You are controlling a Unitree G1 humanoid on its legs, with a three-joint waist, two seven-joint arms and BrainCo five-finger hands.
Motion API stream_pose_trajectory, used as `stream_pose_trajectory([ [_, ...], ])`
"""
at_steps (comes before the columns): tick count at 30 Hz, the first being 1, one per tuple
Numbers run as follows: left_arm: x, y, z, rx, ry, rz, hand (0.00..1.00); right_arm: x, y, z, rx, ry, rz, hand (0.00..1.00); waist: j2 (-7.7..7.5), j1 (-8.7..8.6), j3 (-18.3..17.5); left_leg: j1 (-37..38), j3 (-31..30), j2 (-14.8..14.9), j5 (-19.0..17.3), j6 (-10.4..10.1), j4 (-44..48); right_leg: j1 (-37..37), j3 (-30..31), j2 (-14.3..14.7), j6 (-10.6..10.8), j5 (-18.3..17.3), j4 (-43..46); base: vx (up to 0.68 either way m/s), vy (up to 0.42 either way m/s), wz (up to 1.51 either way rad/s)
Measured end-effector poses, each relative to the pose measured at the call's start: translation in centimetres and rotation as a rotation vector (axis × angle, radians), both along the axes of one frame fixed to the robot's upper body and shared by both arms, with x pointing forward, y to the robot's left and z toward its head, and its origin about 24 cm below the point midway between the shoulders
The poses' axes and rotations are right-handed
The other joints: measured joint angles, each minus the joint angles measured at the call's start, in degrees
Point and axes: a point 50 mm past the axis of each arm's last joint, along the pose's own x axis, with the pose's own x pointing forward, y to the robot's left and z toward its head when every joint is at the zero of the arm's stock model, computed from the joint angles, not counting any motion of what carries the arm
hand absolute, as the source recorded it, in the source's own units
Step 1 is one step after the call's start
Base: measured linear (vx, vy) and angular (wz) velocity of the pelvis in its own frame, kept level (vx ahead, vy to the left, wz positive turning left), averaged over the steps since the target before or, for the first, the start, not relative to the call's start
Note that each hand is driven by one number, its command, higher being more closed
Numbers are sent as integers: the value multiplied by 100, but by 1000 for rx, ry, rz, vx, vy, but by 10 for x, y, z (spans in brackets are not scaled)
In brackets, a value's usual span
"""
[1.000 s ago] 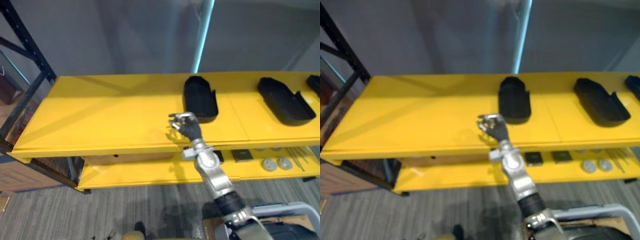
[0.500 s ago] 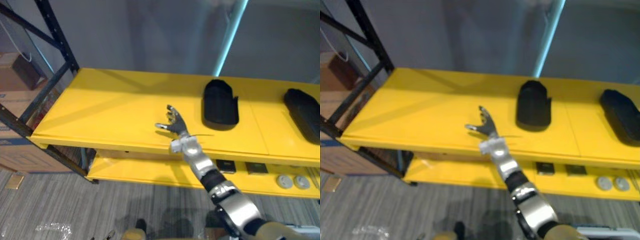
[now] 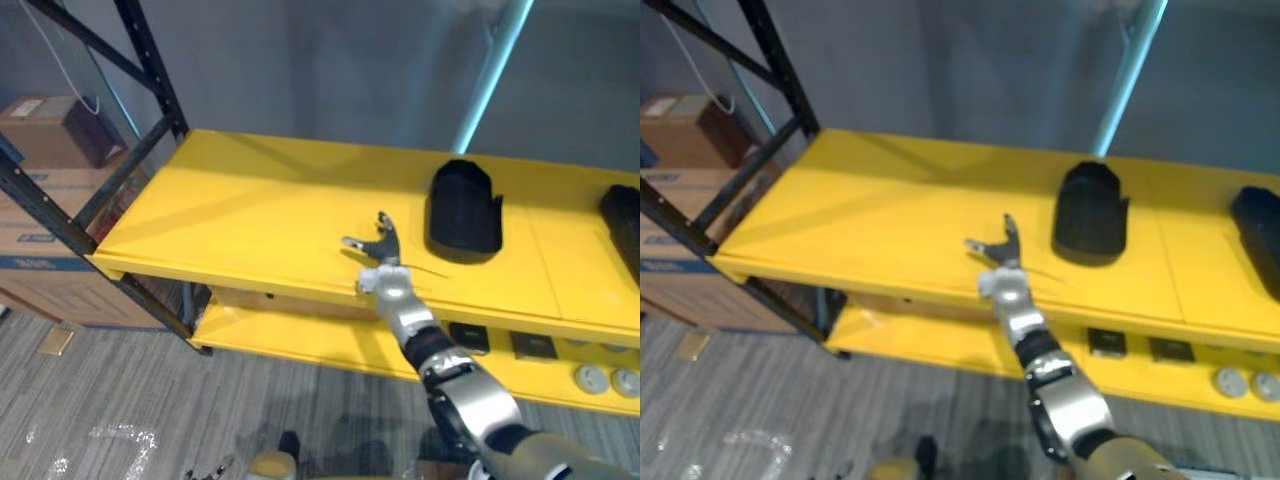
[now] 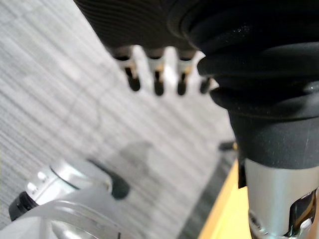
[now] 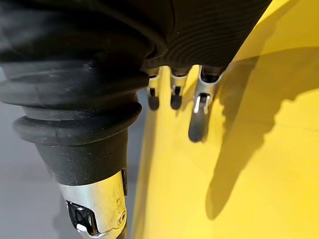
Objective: Walk over and take plastic housings, then place them on the shelf
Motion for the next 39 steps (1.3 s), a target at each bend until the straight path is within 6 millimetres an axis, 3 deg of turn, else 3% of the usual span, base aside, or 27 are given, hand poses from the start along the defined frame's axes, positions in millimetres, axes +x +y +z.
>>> stream_pose_trajectory([
  [39, 13, -1, 1, -22, -22, 12, 0, 2, -26, -3, -39, 63, -242, 0, -62, -7, 58, 96, 193, -13, -31, 5, -1, -1, 168, -82, -2, 1, -10, -3, 1, -2],
])
